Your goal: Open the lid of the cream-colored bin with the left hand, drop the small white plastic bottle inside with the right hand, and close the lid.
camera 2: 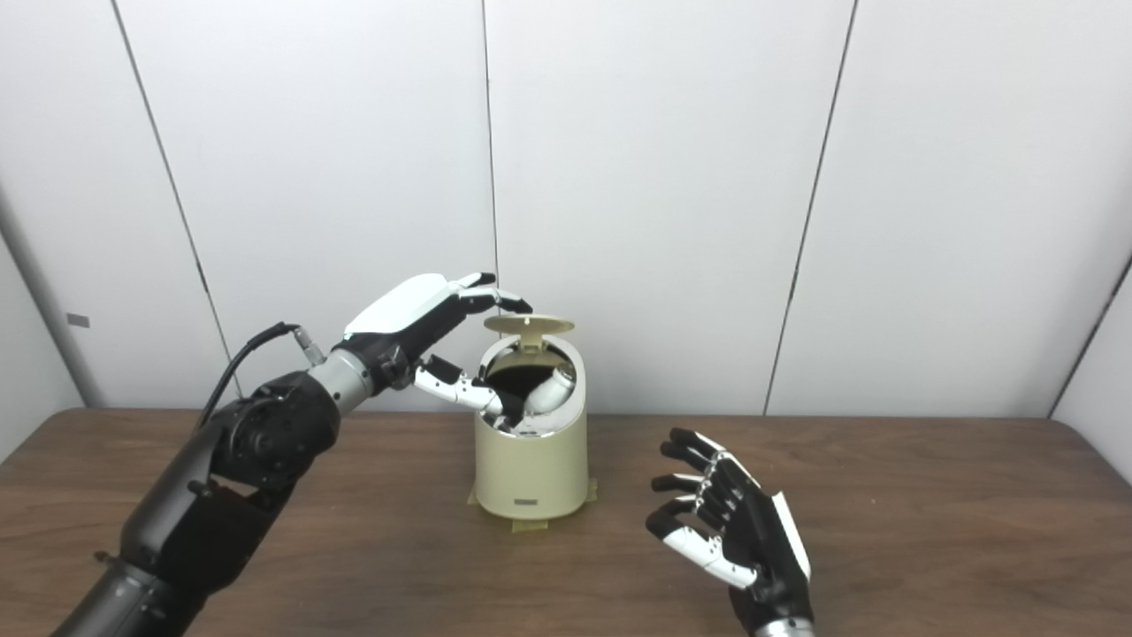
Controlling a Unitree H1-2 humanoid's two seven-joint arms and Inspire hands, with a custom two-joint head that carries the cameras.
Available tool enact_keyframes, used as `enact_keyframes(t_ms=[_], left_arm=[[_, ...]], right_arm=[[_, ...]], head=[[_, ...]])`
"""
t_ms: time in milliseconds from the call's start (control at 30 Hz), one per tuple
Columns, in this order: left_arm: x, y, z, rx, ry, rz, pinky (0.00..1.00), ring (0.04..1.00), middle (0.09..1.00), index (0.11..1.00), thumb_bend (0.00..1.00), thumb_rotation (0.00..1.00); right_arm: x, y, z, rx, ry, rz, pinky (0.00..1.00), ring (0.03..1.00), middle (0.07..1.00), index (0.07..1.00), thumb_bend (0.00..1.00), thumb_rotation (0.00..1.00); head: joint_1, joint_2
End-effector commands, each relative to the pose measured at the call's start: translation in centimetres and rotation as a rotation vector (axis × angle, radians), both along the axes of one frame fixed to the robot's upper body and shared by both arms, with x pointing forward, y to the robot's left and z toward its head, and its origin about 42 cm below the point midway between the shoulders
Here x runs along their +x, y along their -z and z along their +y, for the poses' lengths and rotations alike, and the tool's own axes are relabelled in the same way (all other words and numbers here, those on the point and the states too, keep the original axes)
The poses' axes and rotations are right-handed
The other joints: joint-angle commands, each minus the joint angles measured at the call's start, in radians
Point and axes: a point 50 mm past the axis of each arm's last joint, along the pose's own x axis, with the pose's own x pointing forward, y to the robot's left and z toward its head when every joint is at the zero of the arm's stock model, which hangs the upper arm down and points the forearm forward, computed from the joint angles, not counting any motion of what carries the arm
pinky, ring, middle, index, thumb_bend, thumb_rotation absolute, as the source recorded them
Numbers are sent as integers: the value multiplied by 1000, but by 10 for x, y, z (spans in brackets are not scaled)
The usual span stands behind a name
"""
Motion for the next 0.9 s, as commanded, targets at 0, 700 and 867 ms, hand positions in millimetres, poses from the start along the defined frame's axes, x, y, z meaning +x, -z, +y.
enact_keyframes(t_ms=[0, 700, 867], left_arm=[[-1, -28, 1, 5, 20, -95, 1000, 1000, 865, 836, 1000, 459], [-9, -9, -3, 261, 45, -195, 1000, 1000, 815, 804, 1000, 424], [-13, -5, -5, 328, 76, -248, 1000, 986, 784, 791, 1000, 433]], right_arm=[[9, -22, 4, 2, -13, -87, 482, 631, 771, 774, 720, 375], [6, -31, 9, 26, -31, -69, 465, 612, 759, 776, 673, 321], [7, -30, 10, 26, -36, -69, 461, 601, 758, 772, 661, 310]], head=[[-2, 3], [-13, 31], [-14, 33]])
